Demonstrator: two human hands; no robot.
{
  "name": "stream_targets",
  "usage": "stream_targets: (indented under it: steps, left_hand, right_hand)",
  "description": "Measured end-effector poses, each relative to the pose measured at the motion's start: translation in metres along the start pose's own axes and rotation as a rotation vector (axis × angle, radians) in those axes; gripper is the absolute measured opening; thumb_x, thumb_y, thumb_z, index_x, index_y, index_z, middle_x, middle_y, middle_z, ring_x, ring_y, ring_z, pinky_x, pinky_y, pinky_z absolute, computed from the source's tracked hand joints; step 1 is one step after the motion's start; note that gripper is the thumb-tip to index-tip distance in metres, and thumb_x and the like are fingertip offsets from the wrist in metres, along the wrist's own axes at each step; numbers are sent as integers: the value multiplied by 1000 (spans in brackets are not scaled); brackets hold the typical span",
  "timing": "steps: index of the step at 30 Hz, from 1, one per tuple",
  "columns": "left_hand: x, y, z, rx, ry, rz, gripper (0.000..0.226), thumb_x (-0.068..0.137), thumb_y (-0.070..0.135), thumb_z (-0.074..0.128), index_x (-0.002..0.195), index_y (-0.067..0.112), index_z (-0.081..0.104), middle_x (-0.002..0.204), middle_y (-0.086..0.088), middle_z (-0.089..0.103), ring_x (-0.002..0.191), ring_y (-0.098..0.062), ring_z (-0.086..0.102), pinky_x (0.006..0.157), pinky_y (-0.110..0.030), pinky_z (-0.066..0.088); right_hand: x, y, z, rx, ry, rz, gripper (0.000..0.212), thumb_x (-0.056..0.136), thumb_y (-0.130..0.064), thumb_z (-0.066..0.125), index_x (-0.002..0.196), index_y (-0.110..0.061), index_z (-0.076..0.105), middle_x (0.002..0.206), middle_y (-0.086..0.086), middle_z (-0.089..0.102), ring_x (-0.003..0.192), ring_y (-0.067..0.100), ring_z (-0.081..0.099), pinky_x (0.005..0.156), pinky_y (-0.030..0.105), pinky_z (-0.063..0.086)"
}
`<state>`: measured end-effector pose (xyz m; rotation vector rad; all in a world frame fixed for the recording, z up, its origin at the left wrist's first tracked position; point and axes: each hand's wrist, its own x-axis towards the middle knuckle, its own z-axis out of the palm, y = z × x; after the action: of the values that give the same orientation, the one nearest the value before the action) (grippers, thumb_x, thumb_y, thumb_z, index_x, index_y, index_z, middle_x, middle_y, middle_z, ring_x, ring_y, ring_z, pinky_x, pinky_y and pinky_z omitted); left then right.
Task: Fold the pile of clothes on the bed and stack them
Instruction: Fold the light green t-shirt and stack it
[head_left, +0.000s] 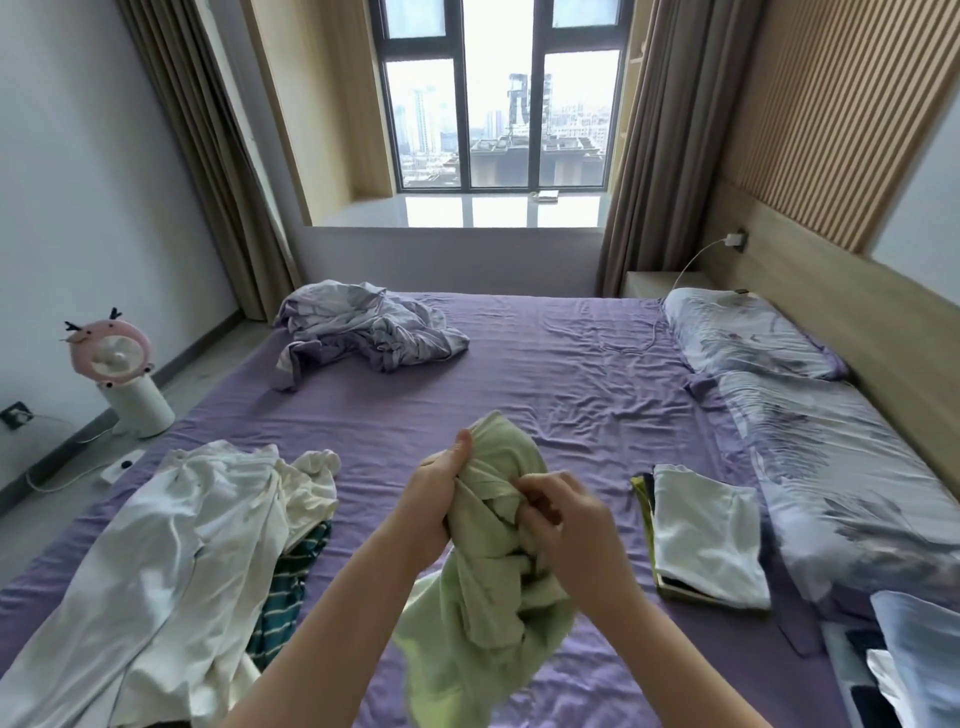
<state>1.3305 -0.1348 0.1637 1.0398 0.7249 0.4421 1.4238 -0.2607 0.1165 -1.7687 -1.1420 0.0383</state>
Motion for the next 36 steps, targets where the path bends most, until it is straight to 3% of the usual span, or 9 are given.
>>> stream_targets:
  steps: [4, 10, 13, 15, 19, 22, 29, 32, 36]
  left_hand:
    - [2, 4, -23, 113, 79, 93, 27, 97, 21, 51, 101, 2, 69, 88, -14, 72, 81, -23, 69, 73, -33, 56]
    - [1, 10, -79, 537, 248, 173, 4, 87, 11, 66, 89, 10, 69, 78, -1, 70, 86, -24, 65, 73, -32, 52]
    - [-1, 15, -91, 960, 341, 247, 31, 84, 21, 71, 113, 15, 62, 104, 7, 60, 105, -18, 58, 93, -33, 46]
    - [-6, 25, -81, 890, 180, 411, 45, 87, 25, 69, 129, 21, 55, 120, 4, 58, 111, -16, 56, 103, -31, 41]
    - [-7, 40, -39, 694, -323, 283, 30, 93, 17, 58, 123, 20, 59, 113, -1, 65, 101, -8, 60, 94, -27, 48]
    - [1, 45, -30, 807, -257, 308, 11, 88, 15, 67, 78, 14, 64, 69, 5, 53, 65, -6, 48, 64, -23, 39]
    - [10, 96, -5, 372, 15, 626, 13, 86, 7, 67, 77, 15, 69, 45, 12, 51, 38, 0, 37, 39, -12, 30]
    - [14, 114, 3, 704, -67, 689, 9, 86, 12, 70, 79, 18, 67, 58, 15, 61, 52, 4, 51, 52, -11, 44]
    - [16, 68, 15, 891, -372, 348, 30, 82, 10, 73, 110, 11, 64, 97, -3, 68, 85, -5, 61, 80, -12, 50]
  right_hand:
    - [26, 6, -23, 269, -71, 165, 30, 83, -4, 69, 79, -33, 65, 75, -16, 67, 73, -2, 60, 68, 16, 50]
    - [59, -4, -39, 749, -198, 266, 17, 85, 0, 64, 76, -14, 64, 67, 2, 66, 61, 14, 60, 61, 27, 54]
    - [69, -10, -32, 869, -238, 266, 11, 78, -1, 67, 80, -12, 65, 71, 4, 68, 62, 14, 62, 61, 25, 54]
    - [76, -15, -26, 911, -279, 243, 16, 81, 6, 62, 84, -10, 62, 70, 0, 67, 63, 11, 62, 61, 22, 53]
    - [85, -23, -21, 805, -383, 158, 22, 83, 13, 57, 85, -8, 59, 71, -5, 66, 66, 7, 60, 64, 18, 50]
    - [89, -23, -37, 626, -398, 94, 25, 82, 14, 61, 85, -11, 59, 74, -7, 64, 66, 4, 57, 62, 17, 46]
    - [94, -9, -69, -113, -274, -90, 35, 73, 13, 58, 95, -14, 62, 82, -7, 59, 74, 5, 53, 65, 8, 36]
    - [87, -5, -67, -26, -348, -11, 42, 75, 14, 57, 89, -25, 59, 80, -14, 61, 72, -9, 56, 67, 11, 42]
    - [92, -15, -66, 129, -319, -1, 45, 74, 16, 59, 85, -28, 60, 81, -12, 64, 73, -10, 58, 68, 11, 45]
